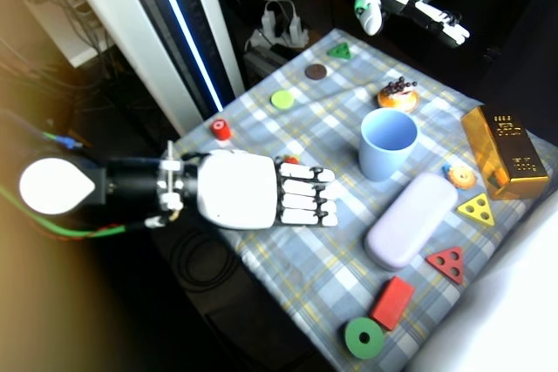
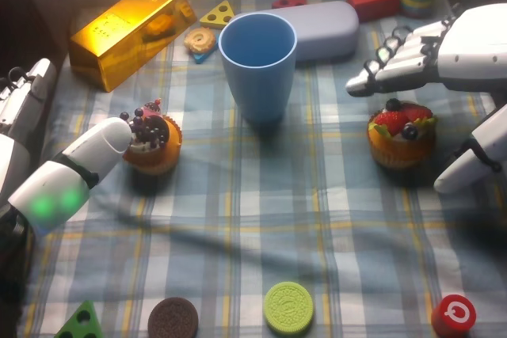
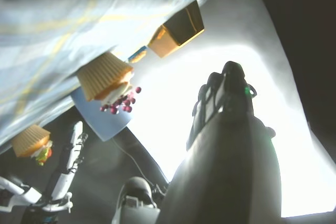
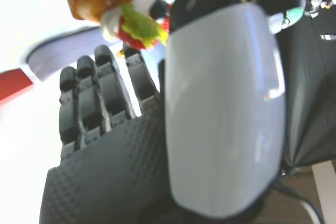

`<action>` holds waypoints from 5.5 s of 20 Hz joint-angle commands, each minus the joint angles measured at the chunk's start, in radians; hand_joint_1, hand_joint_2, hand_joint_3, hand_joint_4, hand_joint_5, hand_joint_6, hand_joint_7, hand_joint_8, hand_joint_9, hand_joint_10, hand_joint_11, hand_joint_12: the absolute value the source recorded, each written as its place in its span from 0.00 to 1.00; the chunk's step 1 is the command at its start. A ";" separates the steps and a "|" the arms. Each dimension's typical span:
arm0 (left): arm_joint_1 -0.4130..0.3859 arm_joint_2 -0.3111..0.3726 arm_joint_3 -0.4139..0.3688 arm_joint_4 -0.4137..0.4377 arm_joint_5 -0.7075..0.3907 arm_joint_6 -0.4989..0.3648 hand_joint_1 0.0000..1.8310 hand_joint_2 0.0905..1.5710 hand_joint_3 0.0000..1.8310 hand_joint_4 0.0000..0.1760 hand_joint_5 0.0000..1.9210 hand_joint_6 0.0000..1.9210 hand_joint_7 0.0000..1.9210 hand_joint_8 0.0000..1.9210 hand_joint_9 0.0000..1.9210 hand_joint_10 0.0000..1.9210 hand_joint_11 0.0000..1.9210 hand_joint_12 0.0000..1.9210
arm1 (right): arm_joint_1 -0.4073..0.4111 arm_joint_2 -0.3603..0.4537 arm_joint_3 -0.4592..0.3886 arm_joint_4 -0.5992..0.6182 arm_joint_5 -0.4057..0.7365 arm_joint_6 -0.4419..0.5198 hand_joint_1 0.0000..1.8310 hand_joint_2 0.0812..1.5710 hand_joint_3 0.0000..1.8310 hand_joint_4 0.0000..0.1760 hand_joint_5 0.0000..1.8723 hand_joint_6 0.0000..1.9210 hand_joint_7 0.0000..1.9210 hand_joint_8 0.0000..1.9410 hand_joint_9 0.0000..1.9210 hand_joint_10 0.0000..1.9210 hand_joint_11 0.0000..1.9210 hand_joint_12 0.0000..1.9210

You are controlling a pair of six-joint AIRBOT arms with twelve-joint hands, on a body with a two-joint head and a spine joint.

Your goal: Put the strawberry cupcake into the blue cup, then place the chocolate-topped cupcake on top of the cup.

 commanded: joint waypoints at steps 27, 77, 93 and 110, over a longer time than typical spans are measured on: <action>-0.001 0.006 0.001 0.045 -0.117 -0.007 0.00 0.59 0.00 0.37 0.01 0.00 0.02 0.00 0.00 0.00 0.00 0.00 | 0.161 -0.005 0.027 0.049 0.093 0.049 0.54 0.72 0.00 0.64 0.47 0.57 0.64 0.00 0.63 0.01 0.33 0.61; -0.002 0.008 0.005 0.046 -0.083 -0.006 0.00 0.59 0.00 0.43 0.01 0.00 0.03 0.00 0.00 0.00 0.00 0.00 | 0.393 -0.163 0.135 -0.188 0.076 0.179 0.66 0.69 0.02 0.00 0.46 0.57 0.58 0.35 0.69 0.02 0.51 0.53; -0.008 0.010 0.014 0.038 -0.086 -0.006 0.00 0.57 0.00 0.39 0.01 0.00 0.03 0.00 0.00 0.00 0.00 0.00 | 0.501 -0.218 0.175 -0.258 0.077 0.219 0.58 0.70 0.01 0.00 0.51 0.54 0.72 0.01 0.69 0.24 0.45 0.81; -0.013 0.008 0.016 0.043 -0.078 -0.006 0.00 0.60 0.01 0.40 0.01 0.00 0.02 0.00 0.00 0.00 0.00 0.00 | 0.462 -0.283 0.174 -0.149 0.112 0.155 0.61 0.66 0.00 0.02 0.59 0.40 0.62 0.11 0.44 0.56 0.32 0.86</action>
